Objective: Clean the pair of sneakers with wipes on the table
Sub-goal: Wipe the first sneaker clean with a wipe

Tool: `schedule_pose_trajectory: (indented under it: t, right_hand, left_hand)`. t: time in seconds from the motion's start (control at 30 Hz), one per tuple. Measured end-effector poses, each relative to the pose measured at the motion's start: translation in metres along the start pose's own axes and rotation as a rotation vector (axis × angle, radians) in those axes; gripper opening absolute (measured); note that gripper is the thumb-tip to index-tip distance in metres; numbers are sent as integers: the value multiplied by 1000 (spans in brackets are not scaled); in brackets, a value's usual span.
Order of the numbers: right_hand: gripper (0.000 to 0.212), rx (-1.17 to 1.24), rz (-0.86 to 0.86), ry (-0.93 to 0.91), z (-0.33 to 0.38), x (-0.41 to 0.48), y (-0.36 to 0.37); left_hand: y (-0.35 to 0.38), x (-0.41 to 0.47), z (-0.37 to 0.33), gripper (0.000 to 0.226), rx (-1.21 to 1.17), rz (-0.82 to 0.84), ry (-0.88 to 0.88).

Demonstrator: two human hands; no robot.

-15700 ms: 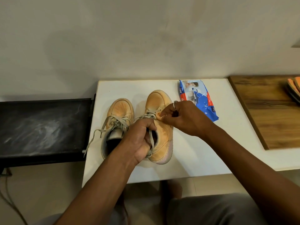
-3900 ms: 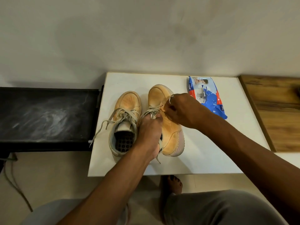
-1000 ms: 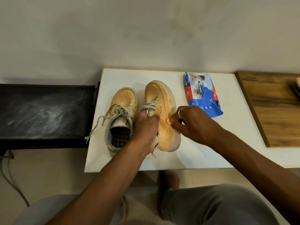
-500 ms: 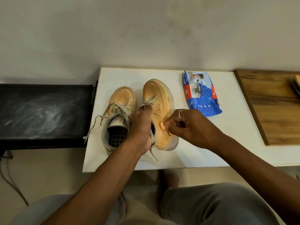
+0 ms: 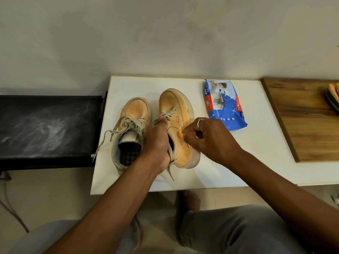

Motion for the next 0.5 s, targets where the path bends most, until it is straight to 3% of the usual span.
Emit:
schedule_pose_trajectory:
  t: [0.1, 0.3, 0.5]
  right_hand:
    - [16, -5, -46, -19, 9, 5, 3]
    - [11, 143, 56, -6, 12, -11, 8]
    - [14, 45, -59, 39, 4, 7, 0]
  left_hand:
    - [-1, 3, 1, 33, -7, 9, 16]
    - [2, 4, 2, 39, 8, 24, -8]
    - [4, 2, 2, 36, -8, 41, 5]
Point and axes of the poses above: each hand's wrist, its own x-axis towards the middle knuckle, its own y-axis out of the palm, z = x × y, the point moved 10 cm from there along x, towards the middle knuckle, and after that the axes turned 10 degrees about -z, right-handed, at the moved point
